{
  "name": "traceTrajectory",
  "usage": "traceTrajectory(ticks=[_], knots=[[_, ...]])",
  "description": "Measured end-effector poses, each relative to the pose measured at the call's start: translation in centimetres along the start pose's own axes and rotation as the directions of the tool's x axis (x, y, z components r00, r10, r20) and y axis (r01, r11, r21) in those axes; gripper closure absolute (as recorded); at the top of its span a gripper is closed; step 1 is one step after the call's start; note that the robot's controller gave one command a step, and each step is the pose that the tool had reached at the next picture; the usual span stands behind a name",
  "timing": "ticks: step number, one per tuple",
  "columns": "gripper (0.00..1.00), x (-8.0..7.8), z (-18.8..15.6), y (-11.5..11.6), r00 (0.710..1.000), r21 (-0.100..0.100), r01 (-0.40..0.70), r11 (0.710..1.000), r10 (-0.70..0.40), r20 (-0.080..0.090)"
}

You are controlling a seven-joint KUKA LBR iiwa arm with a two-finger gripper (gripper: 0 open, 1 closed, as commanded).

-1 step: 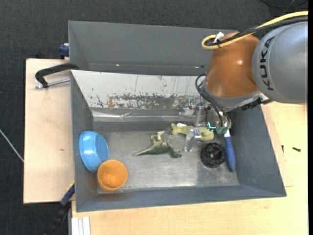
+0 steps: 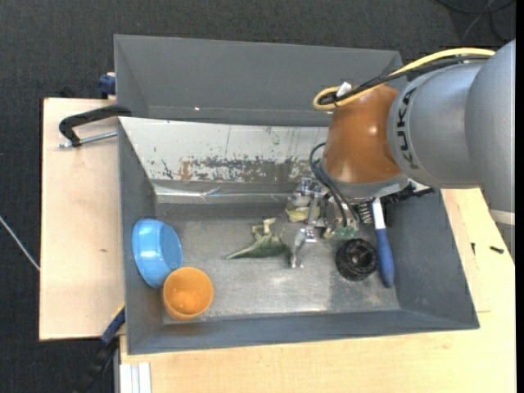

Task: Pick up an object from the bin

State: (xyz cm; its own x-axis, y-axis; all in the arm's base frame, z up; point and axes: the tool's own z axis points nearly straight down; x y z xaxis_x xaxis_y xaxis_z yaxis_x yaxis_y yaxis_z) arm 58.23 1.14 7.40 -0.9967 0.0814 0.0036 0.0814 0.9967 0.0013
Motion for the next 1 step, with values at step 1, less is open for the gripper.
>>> traceTrajectory(ticks=[1], knots=[[1.0,-0.12,-0.43,0.03,1.0,-0.001,0.001,1.0,-0.001,0.004]])
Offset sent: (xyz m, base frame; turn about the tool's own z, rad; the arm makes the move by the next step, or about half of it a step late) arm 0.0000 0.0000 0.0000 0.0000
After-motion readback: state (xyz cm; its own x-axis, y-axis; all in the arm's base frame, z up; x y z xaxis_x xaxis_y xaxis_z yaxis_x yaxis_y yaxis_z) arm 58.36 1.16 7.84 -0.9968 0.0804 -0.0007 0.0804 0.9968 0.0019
